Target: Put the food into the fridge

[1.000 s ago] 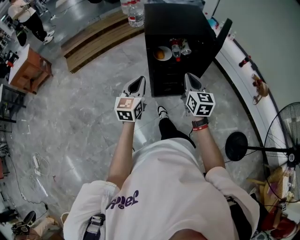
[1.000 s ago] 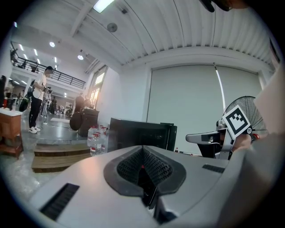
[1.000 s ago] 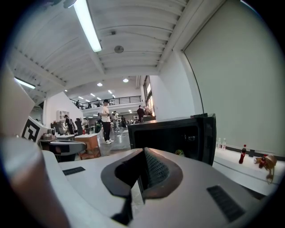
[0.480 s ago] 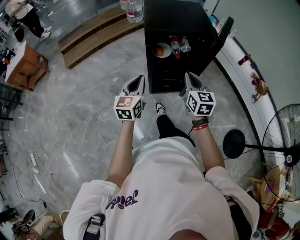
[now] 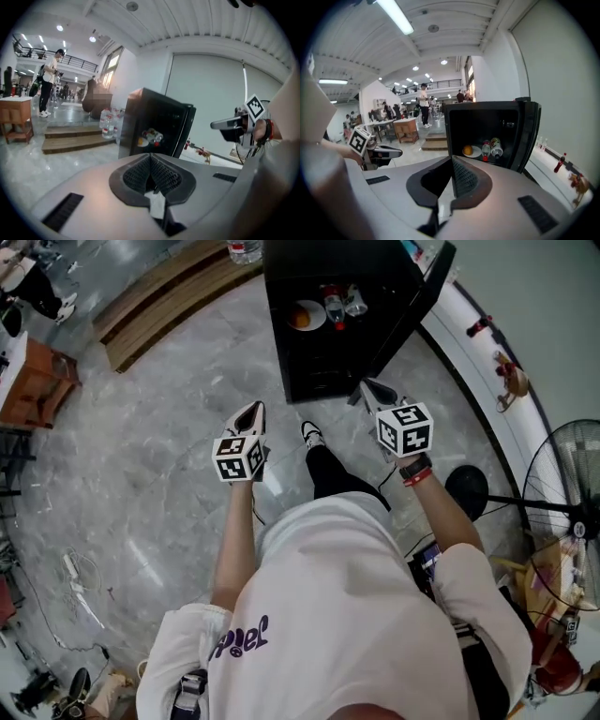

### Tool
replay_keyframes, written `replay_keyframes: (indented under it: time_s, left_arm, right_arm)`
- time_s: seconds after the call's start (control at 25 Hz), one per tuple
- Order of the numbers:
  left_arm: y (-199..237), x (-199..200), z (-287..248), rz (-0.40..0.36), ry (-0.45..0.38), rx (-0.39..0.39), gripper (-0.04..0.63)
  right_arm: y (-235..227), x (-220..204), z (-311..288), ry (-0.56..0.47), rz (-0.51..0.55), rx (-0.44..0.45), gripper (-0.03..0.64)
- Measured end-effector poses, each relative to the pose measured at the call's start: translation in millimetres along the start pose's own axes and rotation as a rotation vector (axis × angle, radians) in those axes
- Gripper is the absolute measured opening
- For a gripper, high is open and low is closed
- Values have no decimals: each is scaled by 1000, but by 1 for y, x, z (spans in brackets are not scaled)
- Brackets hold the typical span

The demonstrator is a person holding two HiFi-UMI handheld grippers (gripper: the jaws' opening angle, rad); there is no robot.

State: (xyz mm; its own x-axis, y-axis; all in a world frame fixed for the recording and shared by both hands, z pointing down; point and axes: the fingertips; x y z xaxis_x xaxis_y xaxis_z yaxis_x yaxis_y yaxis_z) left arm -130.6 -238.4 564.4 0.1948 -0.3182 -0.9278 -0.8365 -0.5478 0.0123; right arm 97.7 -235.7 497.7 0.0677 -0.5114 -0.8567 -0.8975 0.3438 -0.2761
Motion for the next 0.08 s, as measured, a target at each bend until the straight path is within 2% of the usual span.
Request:
replay_keyframes:
  time_s: [0.08]
  left_arm:
    - [25,-53,7,21,99,29,18]
  right_arm:
    - [4,-7,-8,67,68,39,12]
Point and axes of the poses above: the fingertips, and each gripper's own axes: z backward along the fingers, y to its left, x out of its top, and after that the axes turned 13 degrees about -z, right-handed
